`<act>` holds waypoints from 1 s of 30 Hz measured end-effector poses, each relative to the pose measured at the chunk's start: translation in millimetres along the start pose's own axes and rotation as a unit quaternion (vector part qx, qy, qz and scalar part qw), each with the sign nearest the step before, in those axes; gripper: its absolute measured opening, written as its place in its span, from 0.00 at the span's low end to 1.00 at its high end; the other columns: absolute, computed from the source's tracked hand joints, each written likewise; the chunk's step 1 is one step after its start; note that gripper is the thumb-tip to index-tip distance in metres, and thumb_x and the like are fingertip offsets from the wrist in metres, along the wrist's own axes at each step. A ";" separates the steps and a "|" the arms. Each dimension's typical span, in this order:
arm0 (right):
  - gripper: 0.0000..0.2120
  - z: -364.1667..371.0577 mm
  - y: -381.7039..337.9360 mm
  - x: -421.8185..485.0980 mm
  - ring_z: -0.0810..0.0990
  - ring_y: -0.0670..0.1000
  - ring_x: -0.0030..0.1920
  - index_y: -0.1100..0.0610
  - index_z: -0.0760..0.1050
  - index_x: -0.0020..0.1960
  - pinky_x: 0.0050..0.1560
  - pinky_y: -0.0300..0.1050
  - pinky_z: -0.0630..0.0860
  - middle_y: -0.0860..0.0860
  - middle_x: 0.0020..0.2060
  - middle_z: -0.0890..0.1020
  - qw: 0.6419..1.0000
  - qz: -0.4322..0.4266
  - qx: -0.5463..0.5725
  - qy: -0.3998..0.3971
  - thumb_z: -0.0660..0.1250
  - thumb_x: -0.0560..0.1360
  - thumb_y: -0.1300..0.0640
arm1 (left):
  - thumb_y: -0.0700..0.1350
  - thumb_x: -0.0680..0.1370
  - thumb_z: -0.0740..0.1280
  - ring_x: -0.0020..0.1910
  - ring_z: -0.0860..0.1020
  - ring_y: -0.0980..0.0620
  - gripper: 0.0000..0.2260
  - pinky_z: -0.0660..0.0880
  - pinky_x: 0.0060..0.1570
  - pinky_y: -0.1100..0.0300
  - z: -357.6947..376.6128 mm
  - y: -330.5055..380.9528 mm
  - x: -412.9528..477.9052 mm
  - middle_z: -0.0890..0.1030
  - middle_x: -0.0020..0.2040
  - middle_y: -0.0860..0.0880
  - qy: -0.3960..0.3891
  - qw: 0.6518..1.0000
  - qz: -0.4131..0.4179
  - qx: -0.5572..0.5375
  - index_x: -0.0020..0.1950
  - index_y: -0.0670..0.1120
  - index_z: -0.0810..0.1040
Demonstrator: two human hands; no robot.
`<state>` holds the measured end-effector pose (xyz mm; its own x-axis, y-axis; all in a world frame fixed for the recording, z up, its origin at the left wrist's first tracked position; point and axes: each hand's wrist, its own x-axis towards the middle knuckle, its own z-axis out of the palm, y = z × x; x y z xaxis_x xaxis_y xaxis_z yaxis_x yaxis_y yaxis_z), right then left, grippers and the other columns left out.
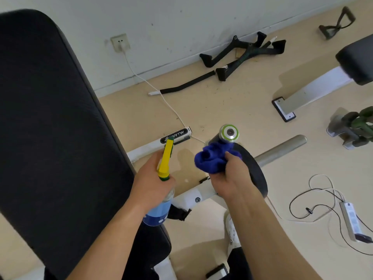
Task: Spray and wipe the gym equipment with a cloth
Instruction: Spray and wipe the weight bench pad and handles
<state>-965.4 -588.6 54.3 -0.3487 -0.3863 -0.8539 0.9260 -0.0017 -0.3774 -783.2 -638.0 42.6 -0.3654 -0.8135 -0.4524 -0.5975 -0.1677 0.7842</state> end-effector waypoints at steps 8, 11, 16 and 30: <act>0.18 27.5 16.6 36.3 0.79 0.53 0.53 0.61 0.75 0.68 0.32 0.44 0.82 0.55 0.56 0.82 0.979 0.070 0.190 -0.018 0.55 0.82 0.66 | 0.37 0.73 0.69 0.36 0.75 0.57 0.21 0.73 0.43 0.62 -1.4 -13.4 -5.3 0.78 0.40 0.59 -0.011 1.000 -0.012 0.022 0.57 0.61 0.74; 0.17 25.0 7.2 19.5 0.81 0.58 0.57 0.66 0.74 0.67 0.45 0.53 0.84 0.59 0.61 0.81 0.964 0.082 0.250 -0.042 0.59 0.80 0.68 | 0.37 0.72 0.69 0.39 0.76 0.56 0.23 0.75 0.46 0.60 -2.6 -16.5 -13.4 0.78 0.41 0.58 -0.020 0.999 -0.019 0.024 0.59 0.62 0.74; 0.22 7.4 -1.5 -21.1 0.80 0.54 0.31 0.69 0.74 0.64 0.29 0.42 0.78 0.61 0.46 0.82 0.951 0.089 0.274 -0.112 0.64 0.70 0.71 | 0.36 0.72 0.69 0.45 0.78 0.54 0.24 0.77 0.50 0.59 -4.6 -17.7 -15.7 0.79 0.45 0.56 -0.035 0.999 -0.012 0.019 0.59 0.62 0.75; 0.17 20.4 0.1 -9.1 0.82 0.51 0.33 0.60 0.72 0.49 0.30 0.42 0.78 0.52 0.33 0.84 0.972 -0.171 -0.160 0.008 0.51 0.74 0.77 | 0.38 0.73 0.70 0.35 0.73 0.58 0.25 0.73 0.42 0.61 11.0 -10.2 -10.8 0.77 0.38 0.56 -0.006 1.000 -0.027 0.008 0.64 0.61 0.73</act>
<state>-959.3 -603.9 69.3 -0.6321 -0.3994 -0.6640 0.6650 0.1601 -0.7295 -781.1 -621.4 34.8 -0.3404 -0.7974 -0.4983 -0.6281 -0.2015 0.7516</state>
